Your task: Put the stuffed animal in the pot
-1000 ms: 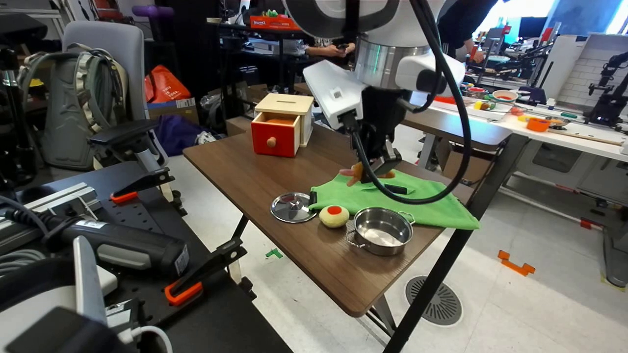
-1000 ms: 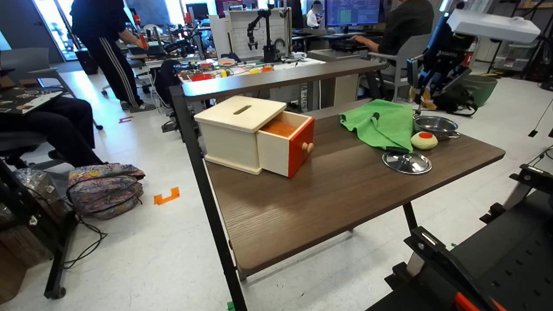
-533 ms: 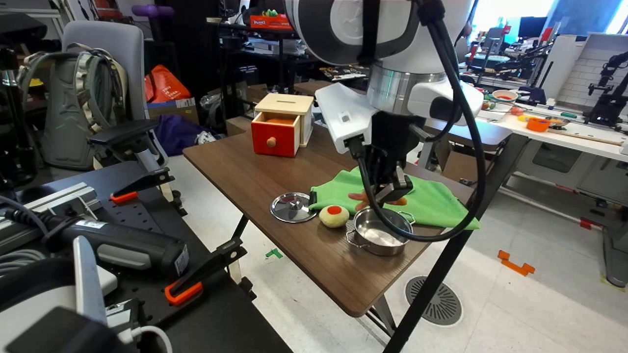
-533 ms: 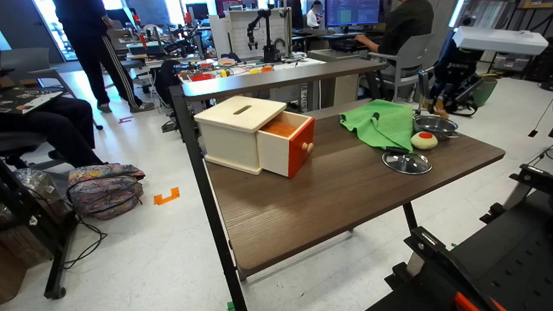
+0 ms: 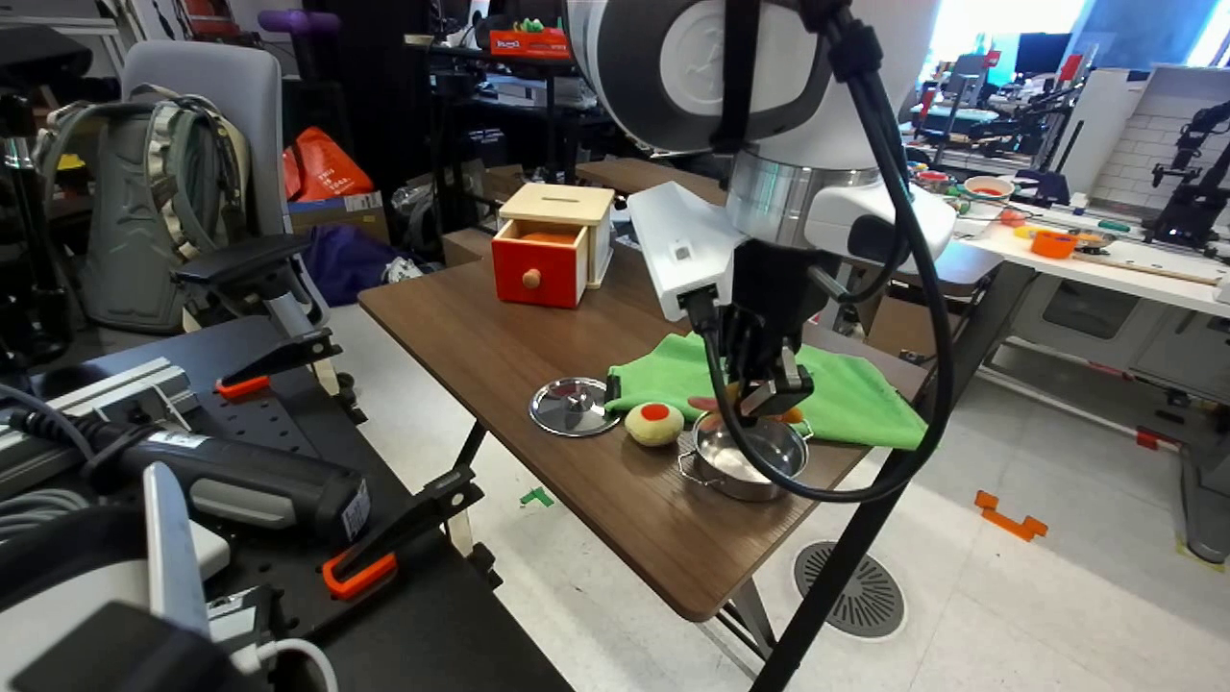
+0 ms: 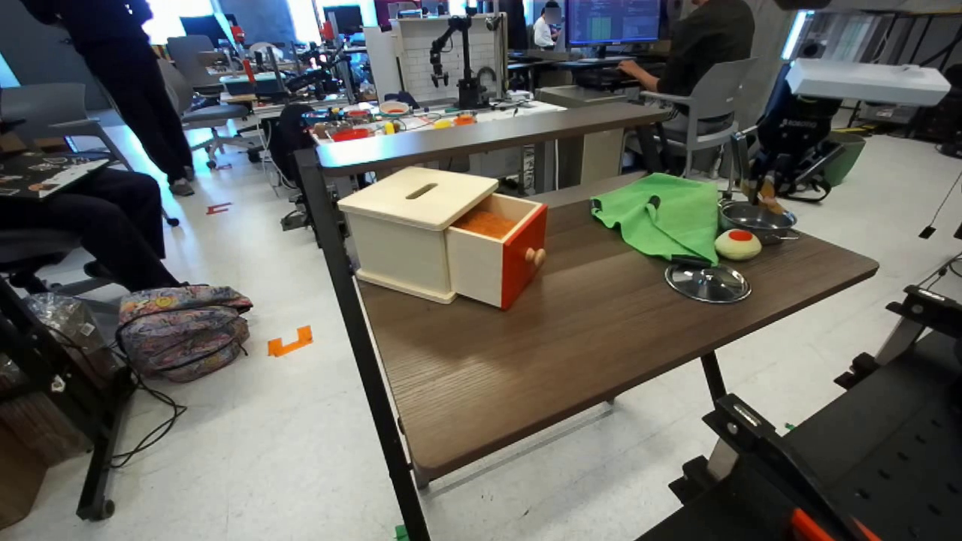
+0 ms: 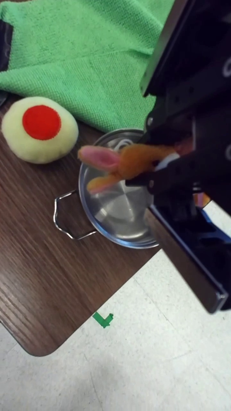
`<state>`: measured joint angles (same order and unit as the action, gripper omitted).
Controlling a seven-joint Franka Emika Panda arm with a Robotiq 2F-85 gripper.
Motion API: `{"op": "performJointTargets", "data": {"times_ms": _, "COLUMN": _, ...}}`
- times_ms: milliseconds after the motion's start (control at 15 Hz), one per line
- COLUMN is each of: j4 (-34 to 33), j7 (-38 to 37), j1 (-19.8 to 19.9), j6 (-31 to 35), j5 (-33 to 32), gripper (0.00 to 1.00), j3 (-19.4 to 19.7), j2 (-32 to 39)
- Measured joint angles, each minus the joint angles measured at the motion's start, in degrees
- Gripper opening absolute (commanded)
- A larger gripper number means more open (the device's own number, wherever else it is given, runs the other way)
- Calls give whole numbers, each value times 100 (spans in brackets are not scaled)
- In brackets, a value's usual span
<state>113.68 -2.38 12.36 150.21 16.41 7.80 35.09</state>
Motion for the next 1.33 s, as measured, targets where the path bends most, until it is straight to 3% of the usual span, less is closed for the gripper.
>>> {"op": "performJointTargets", "data": {"times_ms": 733, "j4": -481, "j7": -207, "j1": 0, "j6": -257, "j5": -72, "gripper": 4, "j3": 42, "j2": 455}}
{"op": "performJointTargets", "data": {"times_ms": 800, "j4": -512, "j7": -230, "j1": 0, "j6": -288, "j5": -72, "gripper": 10, "j3": 42, "j2": 474}}
{"op": "performJointTargets", "data": {"times_ms": 867, "j4": -536, "j7": -251, "j1": 0, "j6": -304, "j5": -72, "gripper": 41, "j3": 42, "j2": 487}}
{"op": "performJointTargets", "data": {"times_ms": 1000, "j4": -573, "j7": -312, "j1": 0, "j6": -306, "j5": -72, "gripper": 49, "j3": 42, "j2": 511}}
{"op": "performJointTargets", "data": {"times_ms": 1333, "j4": -620, "j7": -427, "j1": 0, "j6": -307, "j5": -72, "gripper": 85, "j3": 41, "j2": 521}}
